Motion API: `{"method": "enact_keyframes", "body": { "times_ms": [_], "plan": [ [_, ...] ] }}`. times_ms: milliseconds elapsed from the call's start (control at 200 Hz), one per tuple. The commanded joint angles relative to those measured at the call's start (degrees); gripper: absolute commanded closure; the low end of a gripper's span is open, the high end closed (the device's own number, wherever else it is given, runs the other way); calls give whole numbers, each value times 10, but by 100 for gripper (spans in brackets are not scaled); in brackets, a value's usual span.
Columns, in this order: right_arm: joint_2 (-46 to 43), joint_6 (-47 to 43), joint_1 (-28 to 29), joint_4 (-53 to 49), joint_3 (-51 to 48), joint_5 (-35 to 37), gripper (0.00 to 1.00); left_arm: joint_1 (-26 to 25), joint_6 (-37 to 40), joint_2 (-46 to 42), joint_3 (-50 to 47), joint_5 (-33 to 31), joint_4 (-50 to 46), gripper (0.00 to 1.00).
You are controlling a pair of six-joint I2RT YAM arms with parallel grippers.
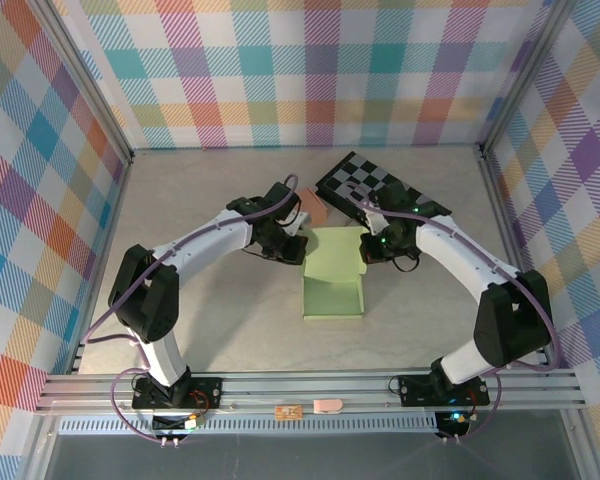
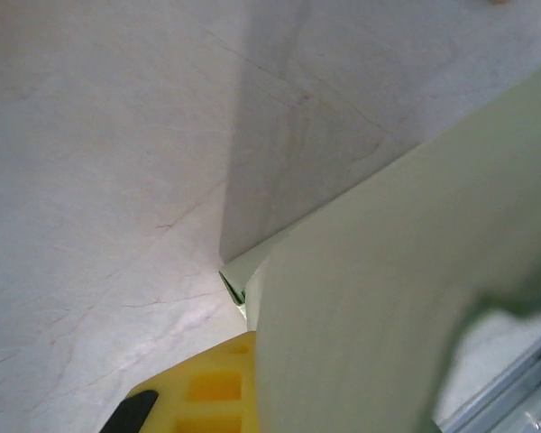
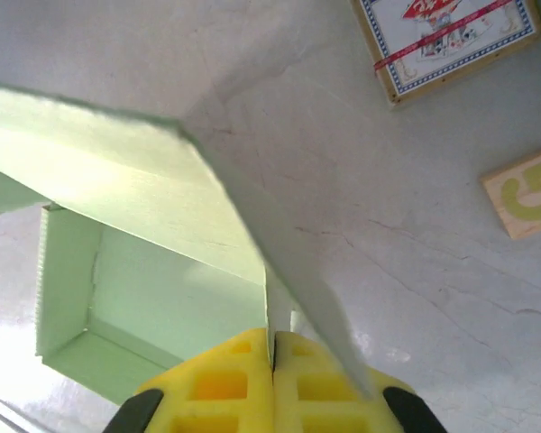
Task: Fold the paper box
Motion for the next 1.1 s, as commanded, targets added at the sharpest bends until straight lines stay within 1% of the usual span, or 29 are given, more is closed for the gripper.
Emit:
{"method": "enact_keyframes", "body": {
  "times_ms": [0, 100, 225, 395, 590, 710, 785, 835, 950, 985, 1095],
  "plan": [
    [4, 76, 25, 30, 40, 42, 100, -2, -43, 9, 55, -67, -5, 100],
    [19, 130, 35, 76, 61, 65, 100, 7, -63, 23, 83, -106, -8, 100],
    [58, 170, 36, 136, 84, 69, 100, 30, -95, 46, 100, -123, 5, 100],
    [110, 158, 42, 180, 107, 73, 100, 54, -117, 70, 113, -129, 30, 100],
    [116, 153, 54, 202, 94, 98, 100, 55, -133, 81, 110, -124, 54, 100],
    [98, 153, 65, 228, 59, 108, 100, 55, -148, 61, 62, -122, 93, 100],
    [76, 148, 73, 263, 22, 114, 100, 55, -154, 37, 17, -119, 137, 100],
    [56, 141, 81, 300, -11, 119, 100, 54, -155, 17, -14, -115, 174, 100],
    [7, 133, 86, 399, -93, 92, 100, 47, -151, -30, -95, -111, 269, 100],
    [-2, 132, 86, 416, -110, 88, 100, 44, -149, -42, -116, -114, 304, 100],
    [-25, 130, 89, 446, -147, 92, 100, 33, -148, -75, -171, -124, 361, 100]
  ]
}}
